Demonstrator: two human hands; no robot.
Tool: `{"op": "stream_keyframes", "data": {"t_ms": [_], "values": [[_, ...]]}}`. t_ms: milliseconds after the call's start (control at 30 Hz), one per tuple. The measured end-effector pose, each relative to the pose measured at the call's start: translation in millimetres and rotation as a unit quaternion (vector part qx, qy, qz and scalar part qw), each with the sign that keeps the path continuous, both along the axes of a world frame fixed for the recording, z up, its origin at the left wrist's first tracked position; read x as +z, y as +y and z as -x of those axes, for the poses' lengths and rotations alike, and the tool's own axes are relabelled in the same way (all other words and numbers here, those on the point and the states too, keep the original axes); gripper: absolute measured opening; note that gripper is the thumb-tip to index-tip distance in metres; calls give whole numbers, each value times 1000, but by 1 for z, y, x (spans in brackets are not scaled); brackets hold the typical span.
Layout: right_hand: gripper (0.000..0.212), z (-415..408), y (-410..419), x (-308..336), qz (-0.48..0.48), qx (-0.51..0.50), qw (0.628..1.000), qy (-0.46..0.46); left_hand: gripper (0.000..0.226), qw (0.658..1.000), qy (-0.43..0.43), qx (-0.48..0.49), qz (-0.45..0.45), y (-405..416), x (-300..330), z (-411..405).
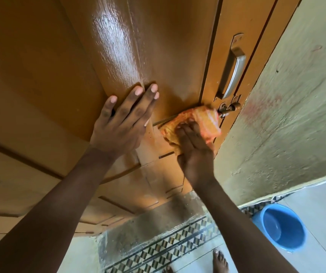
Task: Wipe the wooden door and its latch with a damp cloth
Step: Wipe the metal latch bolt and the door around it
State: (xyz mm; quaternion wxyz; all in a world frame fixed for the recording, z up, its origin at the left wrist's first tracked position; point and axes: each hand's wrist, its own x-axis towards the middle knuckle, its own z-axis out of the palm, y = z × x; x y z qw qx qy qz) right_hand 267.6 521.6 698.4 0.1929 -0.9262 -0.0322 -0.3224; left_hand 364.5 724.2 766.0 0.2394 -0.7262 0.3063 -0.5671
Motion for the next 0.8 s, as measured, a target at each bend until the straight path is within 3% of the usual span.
{"op": "stream_keyframes", "data": {"t_ms": [167,267,400,467,533,600,700,733,800], "values": [[56,3,12,6,46,96,994,-9,68,1000,-4,-9,-2,0,1,1],[55,7,20,5,-46,5,999,18,68,1000,-1,-6,8,1,0,0],[57,12,38,6,-78,79,994,-12,68,1000,-1,-6,-1,2,2,-1],[50,16,29,9,-174,54,981,-61,64,1000,1,-17,1,1,-1,-2],[47,26,29,14,-383,-45,921,-66,65,1000,-2,-6,8,2,-4,-4],[35,36,33,25,-572,-151,805,-33,66,1000,-1,-5,13,3,-5,-5],[26,25,33,26,-738,-237,630,32,67,1000,-8,0,8,4,-3,-4],[25,16,35,29,-772,-229,591,43,67,1000,-5,-1,5,4,-2,-4],[24,-1,45,39,-792,-208,572,41,68,1000,-3,-2,-6,4,-3,-3]]}}
